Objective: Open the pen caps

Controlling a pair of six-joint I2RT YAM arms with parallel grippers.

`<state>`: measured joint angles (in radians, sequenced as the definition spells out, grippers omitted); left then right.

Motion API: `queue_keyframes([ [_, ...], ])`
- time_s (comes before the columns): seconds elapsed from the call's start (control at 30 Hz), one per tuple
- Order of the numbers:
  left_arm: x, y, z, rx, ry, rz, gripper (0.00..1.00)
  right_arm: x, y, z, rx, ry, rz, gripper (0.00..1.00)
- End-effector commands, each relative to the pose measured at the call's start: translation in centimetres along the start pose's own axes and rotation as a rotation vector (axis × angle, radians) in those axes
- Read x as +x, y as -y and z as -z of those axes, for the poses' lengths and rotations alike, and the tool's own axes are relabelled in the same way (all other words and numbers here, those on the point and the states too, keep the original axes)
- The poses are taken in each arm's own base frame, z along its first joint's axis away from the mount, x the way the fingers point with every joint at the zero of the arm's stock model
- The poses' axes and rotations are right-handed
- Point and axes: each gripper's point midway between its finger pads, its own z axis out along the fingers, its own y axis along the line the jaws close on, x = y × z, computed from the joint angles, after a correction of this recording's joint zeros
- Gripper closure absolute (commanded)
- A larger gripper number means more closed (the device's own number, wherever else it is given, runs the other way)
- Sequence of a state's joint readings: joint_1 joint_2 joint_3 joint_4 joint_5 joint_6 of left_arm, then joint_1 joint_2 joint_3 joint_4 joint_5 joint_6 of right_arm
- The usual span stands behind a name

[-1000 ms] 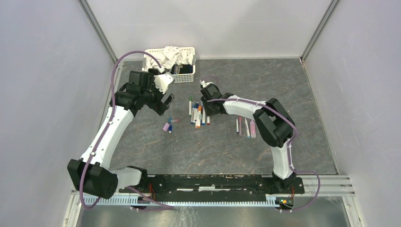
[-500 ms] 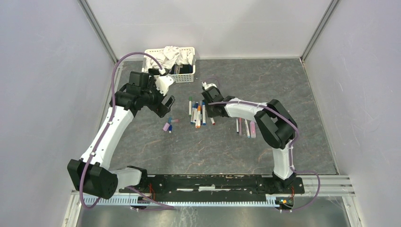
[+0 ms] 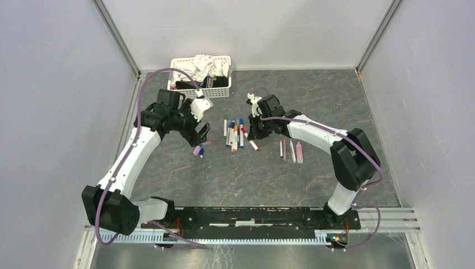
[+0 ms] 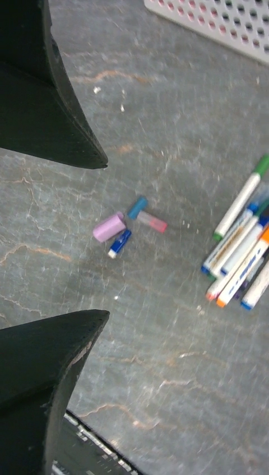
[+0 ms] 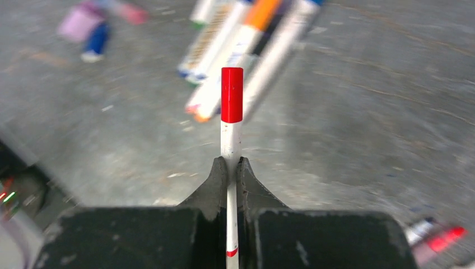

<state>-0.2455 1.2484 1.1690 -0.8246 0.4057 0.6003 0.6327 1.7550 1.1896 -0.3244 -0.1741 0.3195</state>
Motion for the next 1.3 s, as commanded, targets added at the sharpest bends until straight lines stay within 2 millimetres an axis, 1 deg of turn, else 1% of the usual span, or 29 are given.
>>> queue_keyframes([
  [0.0, -0.4, 4.8, -0.5, 0.201, 0.081, -0.171, 0.0, -1.0, -8.1, 4.5, -0.432, -0.001, 0.1, 1.0],
  [0.1, 0.2, 7.6, -0.8, 0.281, 0.096, -0.276, 0.0, 0.0, -10.6, 6.0, -0.573, -0.034, 0.119, 1.0],
  [0.13, 0.5, 8.5, -0.9, 0.306, 0.094, -0.304, 0.0, 0.4, -11.2, 6.2, -0.61, -0.044, 0.125, 1.0],
  [0.17, 0.7, 9.1, -1.0, 0.328, 0.094, -0.332, 0.0, 0.8, -12.2, 6.7, -0.666, -0.056, 0.135, 1.0],
  [0.27, 0.8, 10.5, -1.2, 0.371, 0.096, -0.377, 0.0, 2.2, -14.5, 7.1, -0.774, -0.102, 0.158, 1.0],
  [0.33, 0.6, 11.2, -1.3, 0.398, 0.108, -0.398, 0.0, 2.8, -15.8, 7.4, -0.839, -0.12, 0.174, 1.0],
  [0.4, 0.5, 11.9, -1.2, 0.434, 0.122, -0.414, 0.01, 3.1, -17.0, 7.7, -0.89, -0.125, 0.183, 1.0],
  [0.47, 0.5, 12.6, -1.0, 0.475, 0.14, -0.424, 0.04, 2.9, -17.7, 8.1, -0.927, -0.117, 0.186, 1.0],
  [0.57, 0.8, 13.2, -0.8, 0.511, 0.143, -0.44, 0.08, 2.9, -18.2, 8.2, -0.944, -0.126, 0.185, 1.0],
  [0.63, 1.0, 13.4, -0.7, 0.525, 0.141, -0.453, 0.13, 3.0, -18.2, 8.1, -0.949, -0.134, 0.183, 1.0],
  [0.87, 1.8, 13.9, -0.4, 0.564, 0.116, -0.486, 0.51, 3.4, -18.0, 7.5, -0.939, -0.157, 0.171, 1.0],
  [1.0, 2.1, 14.1, -0.4, 0.581, 0.105, -0.491, 0.69, 3.2, -18.0, 7.3, -0.941, -0.155, 0.16, 1.0],
  [1.03, 2.2, 14.2, -0.4, 0.588, 0.1, -0.49, 0.72, 3.0, -18.1, 7.3, -0.944, -0.148, 0.155, 1.0],
  [1.07, 2.4, 14.3, -0.4, 0.596, 0.095, -0.487, 0.72, 2.9, -18.2, 7.3, -0.948, -0.145, 0.152, 1.0],
  [1.23, 2.4, 14.7, -0.3, 0.615, 0.104, -0.477, 0.73, 2.6, -18.7, 7.4, -0.967, -0.139, 0.139, 1.0],
  [1.27, 2.3, 14.7, -0.2, 0.614, 0.105, -0.477, 0.76, 2.7, -18.8, 7.3, -0.968, -0.142, 0.138, 0.9],
])
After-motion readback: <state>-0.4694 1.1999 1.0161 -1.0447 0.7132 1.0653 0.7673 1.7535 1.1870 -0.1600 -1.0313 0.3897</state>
